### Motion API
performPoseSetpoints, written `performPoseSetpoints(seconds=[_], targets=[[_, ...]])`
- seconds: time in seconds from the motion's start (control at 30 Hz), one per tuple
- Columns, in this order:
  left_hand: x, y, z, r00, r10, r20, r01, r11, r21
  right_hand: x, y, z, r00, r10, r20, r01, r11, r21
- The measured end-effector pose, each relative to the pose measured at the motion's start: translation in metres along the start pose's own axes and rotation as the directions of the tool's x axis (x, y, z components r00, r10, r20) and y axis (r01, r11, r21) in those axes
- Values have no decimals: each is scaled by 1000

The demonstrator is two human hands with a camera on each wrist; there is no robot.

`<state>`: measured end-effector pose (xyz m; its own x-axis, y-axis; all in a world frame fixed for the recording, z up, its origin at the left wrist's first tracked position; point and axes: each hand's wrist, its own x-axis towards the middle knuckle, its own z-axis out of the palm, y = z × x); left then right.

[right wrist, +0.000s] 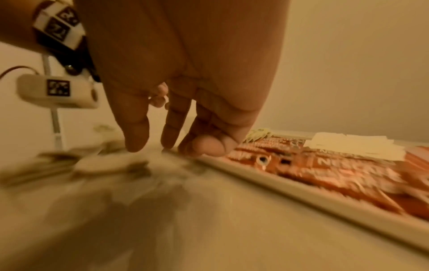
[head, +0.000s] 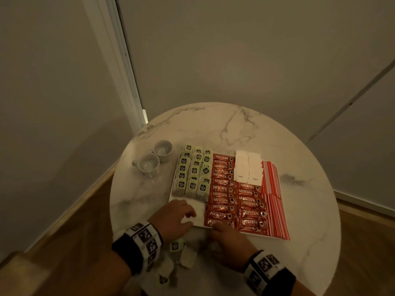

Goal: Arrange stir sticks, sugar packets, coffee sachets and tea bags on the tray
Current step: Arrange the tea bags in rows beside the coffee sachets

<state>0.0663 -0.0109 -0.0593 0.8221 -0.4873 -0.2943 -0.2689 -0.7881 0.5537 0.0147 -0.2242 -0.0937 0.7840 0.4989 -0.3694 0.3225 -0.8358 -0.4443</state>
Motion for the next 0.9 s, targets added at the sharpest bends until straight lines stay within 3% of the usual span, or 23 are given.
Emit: performPoseSetpoints(seconds=[0.17,0.3,0.53,0.7,0.9], targets=[[-21,6,36,958,117,260,-199,928,316,-20,-2,19,999,-48,-26,44,993,-111],[-30,14,56,948,93,304,-247,817,521,-19,-6,34,996,17,-87,-23,997,-74],[-21,19,69,957,44,286,-189,844,502,-15,-1,40,992,85,-91,-96,988,-122],[-19,18,70,942,26,336,-216,812,543,-14,4,49,984,124,-126,-135,988,-81],[-21,15,79,959,47,280,-197,820,537,-10,11,62,984,65,-164,-68,998,-13]])
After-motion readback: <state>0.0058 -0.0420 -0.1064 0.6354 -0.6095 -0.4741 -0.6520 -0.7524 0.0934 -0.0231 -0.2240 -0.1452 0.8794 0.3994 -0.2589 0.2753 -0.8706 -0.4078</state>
